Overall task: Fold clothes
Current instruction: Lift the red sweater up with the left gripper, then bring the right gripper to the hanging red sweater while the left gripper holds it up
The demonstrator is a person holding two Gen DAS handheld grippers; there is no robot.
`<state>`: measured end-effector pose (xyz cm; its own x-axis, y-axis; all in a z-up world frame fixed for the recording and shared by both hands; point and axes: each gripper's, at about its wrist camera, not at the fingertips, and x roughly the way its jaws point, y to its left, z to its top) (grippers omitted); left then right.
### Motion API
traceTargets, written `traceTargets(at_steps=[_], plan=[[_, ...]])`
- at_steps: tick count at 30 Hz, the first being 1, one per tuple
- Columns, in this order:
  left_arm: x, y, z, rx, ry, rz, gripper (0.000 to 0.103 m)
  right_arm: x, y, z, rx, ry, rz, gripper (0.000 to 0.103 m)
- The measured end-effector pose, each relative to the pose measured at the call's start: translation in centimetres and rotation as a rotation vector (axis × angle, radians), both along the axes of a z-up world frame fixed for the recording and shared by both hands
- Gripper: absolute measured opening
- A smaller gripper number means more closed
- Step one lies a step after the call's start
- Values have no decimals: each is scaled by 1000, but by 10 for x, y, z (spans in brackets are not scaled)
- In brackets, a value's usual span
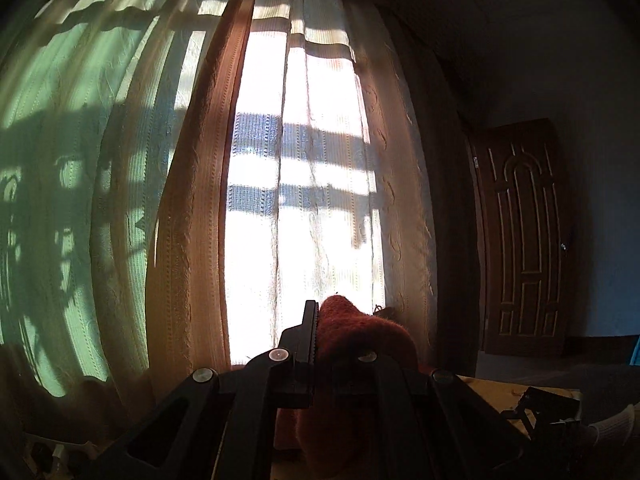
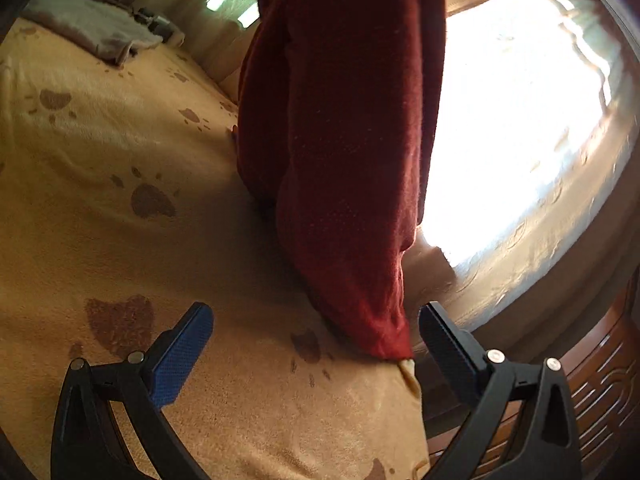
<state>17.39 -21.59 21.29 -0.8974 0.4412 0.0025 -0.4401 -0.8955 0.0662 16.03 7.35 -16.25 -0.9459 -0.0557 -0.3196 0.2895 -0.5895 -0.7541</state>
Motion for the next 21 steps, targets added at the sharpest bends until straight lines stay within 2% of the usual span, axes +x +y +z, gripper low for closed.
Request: traceTargets(at_steps=[3,7,10,16,21], plan=[[-1,-2,24,34,6,5,5,-16,-11,-7,103,52,-17,103],[-4,-4,51,60,12,18,5,-53,-17,-10,147,81,-68,103],[-2,1,67,35,28,46,5,-66,-23,-12,174,118,-35,103],[8,7,90,-10,59,91,5,-57,-55,-19,322,350,75,103],[20,6,104,-19,86,135,5,-66,-63,-8,275,473,27,103]])
